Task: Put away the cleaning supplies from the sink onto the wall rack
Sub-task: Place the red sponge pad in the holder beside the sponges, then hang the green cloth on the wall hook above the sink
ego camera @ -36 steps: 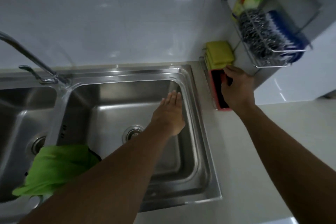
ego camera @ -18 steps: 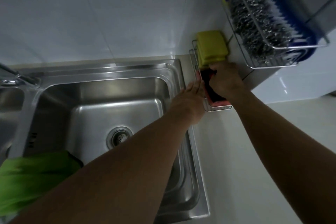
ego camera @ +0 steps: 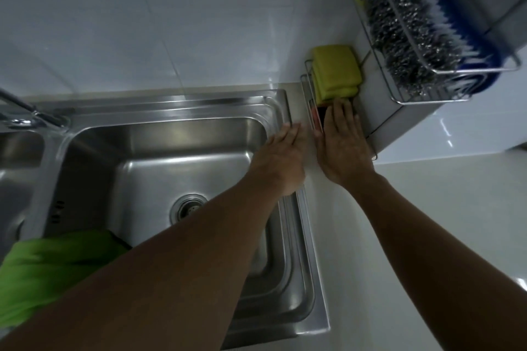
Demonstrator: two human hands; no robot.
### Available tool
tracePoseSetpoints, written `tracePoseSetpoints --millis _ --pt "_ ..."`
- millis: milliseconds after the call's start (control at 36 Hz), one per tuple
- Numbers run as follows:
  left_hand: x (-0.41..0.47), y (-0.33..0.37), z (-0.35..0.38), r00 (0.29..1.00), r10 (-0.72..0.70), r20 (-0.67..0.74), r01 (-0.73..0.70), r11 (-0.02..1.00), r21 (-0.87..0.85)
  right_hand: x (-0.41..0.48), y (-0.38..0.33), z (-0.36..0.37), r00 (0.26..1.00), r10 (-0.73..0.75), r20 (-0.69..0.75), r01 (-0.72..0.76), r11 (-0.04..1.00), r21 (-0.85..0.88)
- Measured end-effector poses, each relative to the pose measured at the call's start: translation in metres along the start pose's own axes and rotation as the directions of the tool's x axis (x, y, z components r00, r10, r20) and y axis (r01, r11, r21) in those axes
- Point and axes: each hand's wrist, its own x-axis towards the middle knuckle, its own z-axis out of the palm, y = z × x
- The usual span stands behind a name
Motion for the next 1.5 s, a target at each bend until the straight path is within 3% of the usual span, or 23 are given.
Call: tracePoseSetpoints --millis 111,250,361,556,889,944,1028,1139,1278,1417,1500 --pt "-0.028 -0.025 -0.003 0.999 -0.046 -0.019 0.047 0.999 0.011 -0.011 -0.01 0.0 0.995 -0.102 -0.021 0.101 0.993 -0.061" --pt "-0.075 -0.066 0.0 0.992 -0.127 -0.017 0.128 0.992 0.022 -0.029 -0.045 0.001 0.974 -0.222 0.044 0.221 0.975 0.022" --pt "-0.118 -0.108 0.002 0.98 -0.197 -0.037 0.199 0.978 0.062 -0.048 -0.099 0.007 0.947 -0.319 0.034 0.315 0.944 0.094" --pt "-0.214 -0.191 -0.003 0.925 -0.377 -0.045 0.375 0.926 -0.049 -0.091 -0.223 0.028 0.92 -0.39 0.024 0.375 0.898 0.23" --pt "-0.38 -0.312 0.029 0.796 -0.597 -0.101 0.585 0.801 -0.128 -0.15 -0.42 0.071 0.749 -0.656 0.086 0.594 0.724 0.35" --pt "-0.397 -0.322 0.037 0.782 -0.622 -0.04 0.61 0.778 -0.15 -0.155 -0.442 0.077 0.729 -0.675 0.115 0.61 0.716 0.339" --pt "-0.413 -0.333 0.05 0.787 -0.616 0.04 0.615 0.777 -0.132 -0.162 -0.466 0.084 0.695 -0.694 0.187 0.609 0.707 0.358" --pt "-0.421 -0.338 0.064 0.818 -0.574 0.043 0.575 0.815 -0.071 -0.174 -0.483 0.094 0.686 -0.667 0.292 0.559 0.739 0.376" --pt "-0.421 -0.343 0.071 0.828 -0.56 0.013 0.559 0.825 -0.088 -0.182 -0.491 0.092 0.752 -0.633 0.183 0.551 0.757 0.352" --pt "-0.419 -0.348 0.067 0.82 -0.568 -0.068 0.572 0.818 0.063 -0.174 -0.5 0.081 0.857 -0.43 0.285 0.274 0.848 0.454" --pt "-0.415 -0.344 0.06 0.753 -0.628 -0.198 0.639 0.769 -0.008 -0.165 -0.497 0.078 0.855 -0.341 0.392 0.168 0.895 0.413"
